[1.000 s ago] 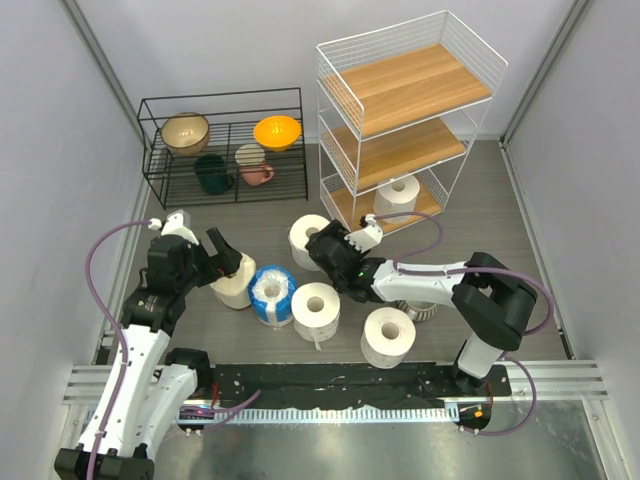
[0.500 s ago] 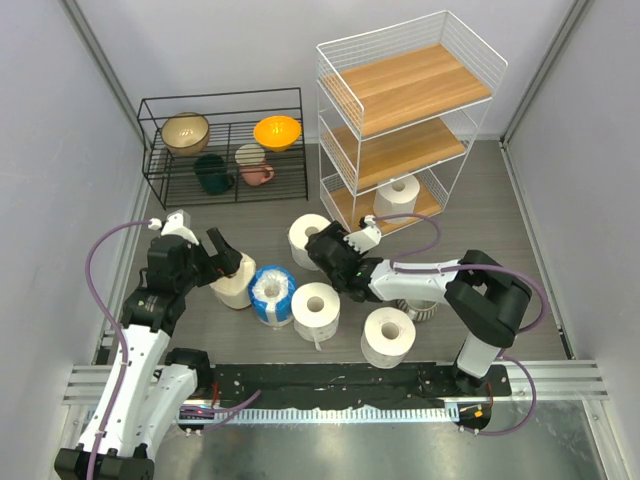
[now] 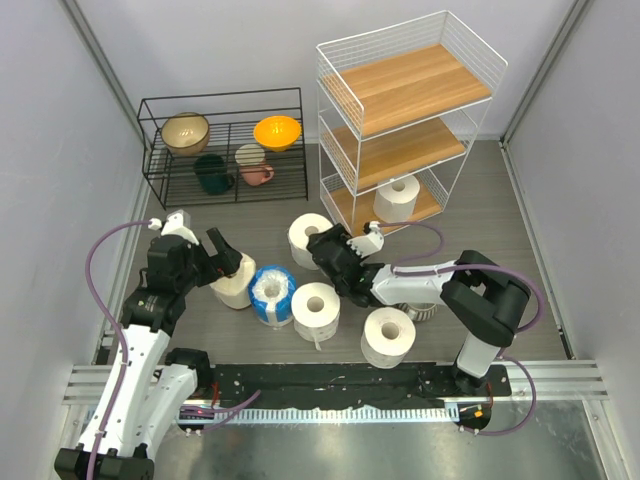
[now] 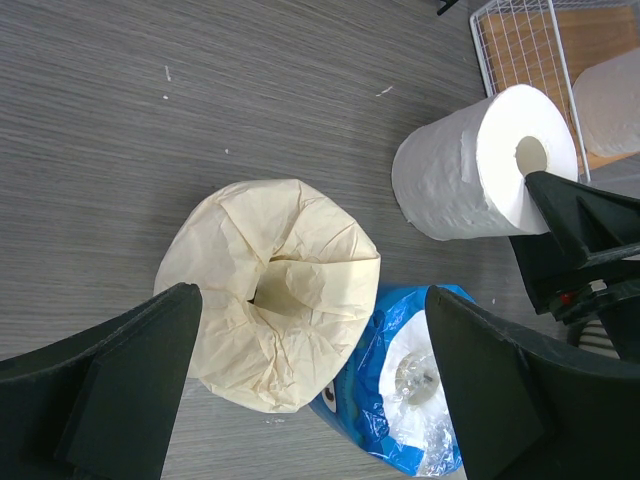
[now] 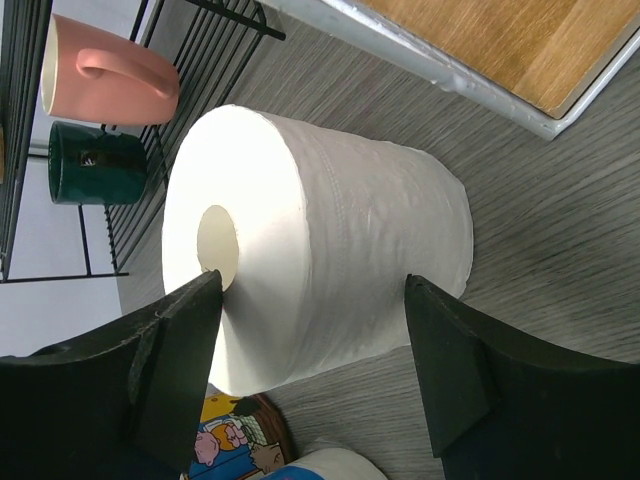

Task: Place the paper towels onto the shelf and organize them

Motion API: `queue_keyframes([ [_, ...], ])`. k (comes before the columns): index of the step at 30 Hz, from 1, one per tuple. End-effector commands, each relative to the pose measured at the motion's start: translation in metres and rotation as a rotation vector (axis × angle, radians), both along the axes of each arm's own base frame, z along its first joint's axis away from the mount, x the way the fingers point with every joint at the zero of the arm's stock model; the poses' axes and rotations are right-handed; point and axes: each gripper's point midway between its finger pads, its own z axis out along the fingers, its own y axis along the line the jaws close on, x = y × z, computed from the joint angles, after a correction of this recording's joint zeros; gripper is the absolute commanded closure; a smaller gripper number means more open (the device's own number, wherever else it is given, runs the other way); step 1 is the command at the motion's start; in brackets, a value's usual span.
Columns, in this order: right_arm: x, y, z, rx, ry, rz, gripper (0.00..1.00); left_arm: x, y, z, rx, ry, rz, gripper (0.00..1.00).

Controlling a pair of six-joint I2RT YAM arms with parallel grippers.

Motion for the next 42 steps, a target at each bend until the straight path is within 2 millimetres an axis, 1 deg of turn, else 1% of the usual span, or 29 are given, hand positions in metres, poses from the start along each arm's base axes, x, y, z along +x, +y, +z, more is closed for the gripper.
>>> queue_keyframes([
  [1,0.006,-0.015,0.010,0.019,-0.047,-0.068,0.23,0.002,-0.003,0.005,-0.003,-0.025,-0.021,0.00],
  [9,0.009,-0.016,0.020,0.039,-0.077,-0.088,0.23,0.003,-0.004,0.005,-0.004,-0.024,-0.024,0.00],
  [15,0.011,-0.019,0.033,0.041,-0.100,-0.096,0.21,0.002,-0.005,0.005,-0.006,-0.023,-0.027,0.00],
  [19,0.014,-0.015,0.038,0.030,-0.097,-0.087,0.20,0.002,-0.004,0.004,-0.005,-0.024,-0.025,0.00],
  [21,0.015,-0.014,0.036,0.019,-0.085,-0.082,0.19,0.002,-0.004,0.005,-0.006,-0.025,-0.025,0.00],
  [22,0.016,-0.012,0.037,0.024,-0.083,-0.077,0.19,0.003,-0.004,0.005,-0.005,-0.025,-0.024,0.00],
  [24,0.017,-0.011,0.033,0.013,-0.070,-0.074,0.19,0.002,-0.004,0.004,-0.005,-0.024,-0.025,0.00],
  [28,0.019,-0.004,0.031,0.009,-0.059,-0.054,0.19,0.002,-0.004,0.004,-0.006,-0.023,-0.027,0.00],
  [34,0.024,0.004,0.022,-0.008,-0.027,-0.033,0.19,0.002,-0.005,0.005,-0.007,-0.026,-0.028,0.00],
  [42,0.023,0.007,0.009,-0.035,0.007,-0.023,0.20,0.002,-0.005,0.005,-0.008,-0.028,-0.029,0.00],
])
